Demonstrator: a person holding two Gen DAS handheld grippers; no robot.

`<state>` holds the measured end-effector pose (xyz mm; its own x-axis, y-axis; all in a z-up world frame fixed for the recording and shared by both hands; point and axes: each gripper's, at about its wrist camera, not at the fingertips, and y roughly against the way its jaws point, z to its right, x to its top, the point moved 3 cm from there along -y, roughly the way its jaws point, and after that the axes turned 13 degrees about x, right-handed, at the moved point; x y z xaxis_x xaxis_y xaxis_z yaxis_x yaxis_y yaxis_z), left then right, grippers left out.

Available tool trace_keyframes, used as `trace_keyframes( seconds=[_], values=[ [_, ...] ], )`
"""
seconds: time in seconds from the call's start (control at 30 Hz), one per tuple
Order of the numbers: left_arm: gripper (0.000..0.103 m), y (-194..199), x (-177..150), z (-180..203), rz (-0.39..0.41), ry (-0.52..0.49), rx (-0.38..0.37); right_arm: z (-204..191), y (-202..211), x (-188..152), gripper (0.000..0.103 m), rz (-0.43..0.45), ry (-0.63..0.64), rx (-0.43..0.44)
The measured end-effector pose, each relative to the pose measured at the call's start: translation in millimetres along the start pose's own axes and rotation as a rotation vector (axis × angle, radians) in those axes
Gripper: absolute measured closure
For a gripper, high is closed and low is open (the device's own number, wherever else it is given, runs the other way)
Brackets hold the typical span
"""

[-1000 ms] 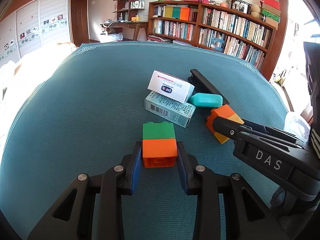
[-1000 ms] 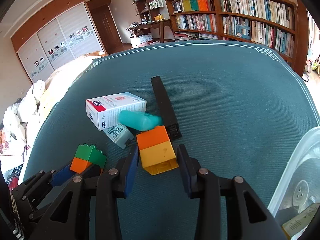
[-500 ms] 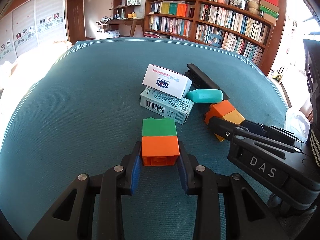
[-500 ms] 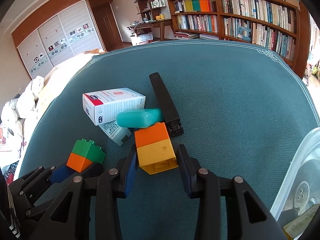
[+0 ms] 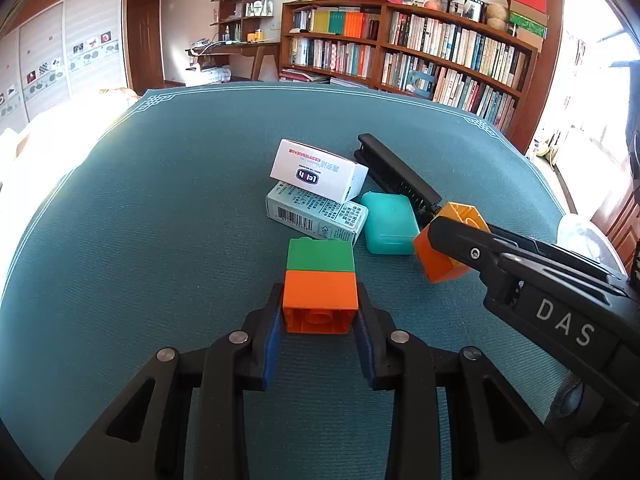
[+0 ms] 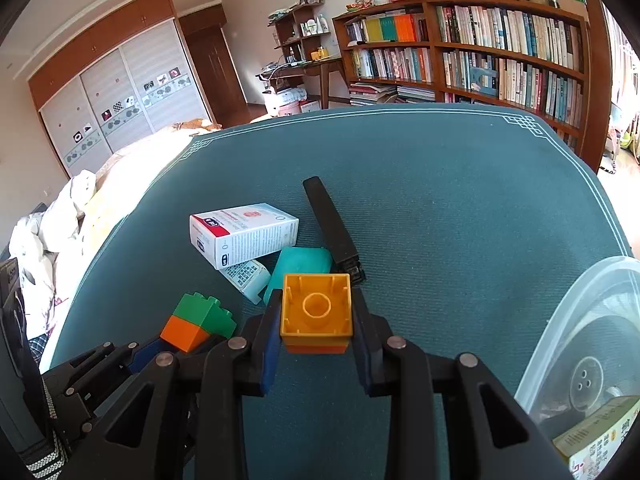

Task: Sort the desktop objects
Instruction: 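Grasp the orange-yellow lego block with the right gripper while the left gripper holds the stack, then carry both lego blocks over the clear bowl and open both grippers to drop them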

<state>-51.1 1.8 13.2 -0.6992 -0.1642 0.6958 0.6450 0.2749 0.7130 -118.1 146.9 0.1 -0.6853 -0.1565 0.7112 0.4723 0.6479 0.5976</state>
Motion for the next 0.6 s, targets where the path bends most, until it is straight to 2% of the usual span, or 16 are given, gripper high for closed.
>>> trace_keyframes(
  seconds=[0.3,0.43,0.6],
  values=[
    [0.068,3.5,1.7,-1.4,0.028,0.001,0.032,7.8,-10.0,-2.7,0.065,-0.025,-0.035,0.035],
    [0.068,3.9,3.1,0.5,0.034,-0.001,0.033,10.5,-23.3,-6.2,0.064,-0.067,-0.039,0.038],
    [0.068,4.4,3.9,2.3,0.038,-0.001,0.032,7.9,-17.5,-5.9,0.065,-0.045,-0.021,0.036]
  ],
)
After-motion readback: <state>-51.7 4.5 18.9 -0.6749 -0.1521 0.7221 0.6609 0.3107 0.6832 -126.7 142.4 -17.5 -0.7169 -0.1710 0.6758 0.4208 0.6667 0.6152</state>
